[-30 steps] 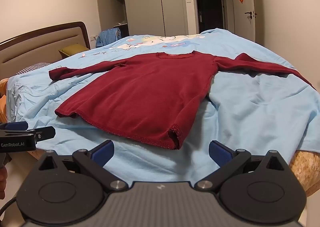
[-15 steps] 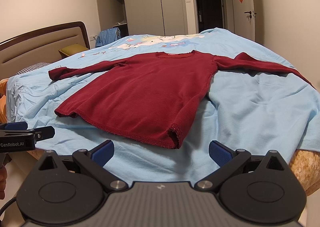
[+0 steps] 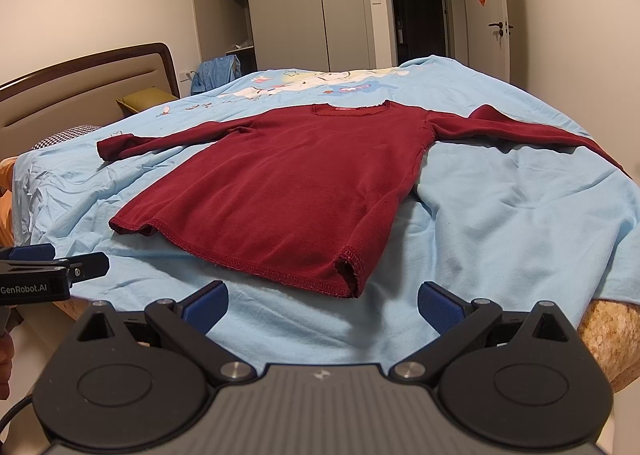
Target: Fold small clothes
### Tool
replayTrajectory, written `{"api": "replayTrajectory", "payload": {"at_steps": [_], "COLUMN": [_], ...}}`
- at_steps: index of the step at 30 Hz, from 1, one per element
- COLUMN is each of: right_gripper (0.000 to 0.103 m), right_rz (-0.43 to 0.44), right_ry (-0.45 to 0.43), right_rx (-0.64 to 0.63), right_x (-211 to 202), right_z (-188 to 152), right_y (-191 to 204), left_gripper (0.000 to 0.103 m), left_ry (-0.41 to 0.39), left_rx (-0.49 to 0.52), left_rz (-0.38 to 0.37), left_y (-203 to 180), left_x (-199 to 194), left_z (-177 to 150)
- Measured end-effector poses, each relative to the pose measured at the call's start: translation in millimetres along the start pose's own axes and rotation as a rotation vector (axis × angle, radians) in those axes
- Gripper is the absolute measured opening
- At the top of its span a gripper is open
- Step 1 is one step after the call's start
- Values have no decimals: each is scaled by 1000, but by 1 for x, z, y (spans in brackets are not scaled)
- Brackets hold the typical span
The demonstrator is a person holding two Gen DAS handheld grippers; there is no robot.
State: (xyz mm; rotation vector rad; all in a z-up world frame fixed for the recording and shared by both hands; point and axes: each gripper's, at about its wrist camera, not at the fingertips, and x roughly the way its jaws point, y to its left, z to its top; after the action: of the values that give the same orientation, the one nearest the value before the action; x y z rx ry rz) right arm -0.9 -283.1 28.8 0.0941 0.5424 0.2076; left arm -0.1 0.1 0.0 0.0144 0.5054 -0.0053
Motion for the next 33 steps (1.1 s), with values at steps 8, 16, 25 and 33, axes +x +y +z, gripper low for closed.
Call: {"api": "replayTrajectory", "payload": {"at_steps": [8,16,25,33], "right_gripper": [103,103,103,103], "right_rz": [0,0,2,11], "right_ry": [0,1,5,19], "right_rx": [0,0,2,3], "right_x": [0,0,3,5], "right_z": [0,0,0,1], "right_y": [0,0,0,-2], "left_gripper": [102,102,102,102], "left_ry": [-1,0,7,32], "left_rx": [1,-1,0,1], "left_rz": [1,0,-2,-1], "left_y": [0,0,1,1], "left_x": [0,0,1,10], "left_z": [0,0,0,0]}}
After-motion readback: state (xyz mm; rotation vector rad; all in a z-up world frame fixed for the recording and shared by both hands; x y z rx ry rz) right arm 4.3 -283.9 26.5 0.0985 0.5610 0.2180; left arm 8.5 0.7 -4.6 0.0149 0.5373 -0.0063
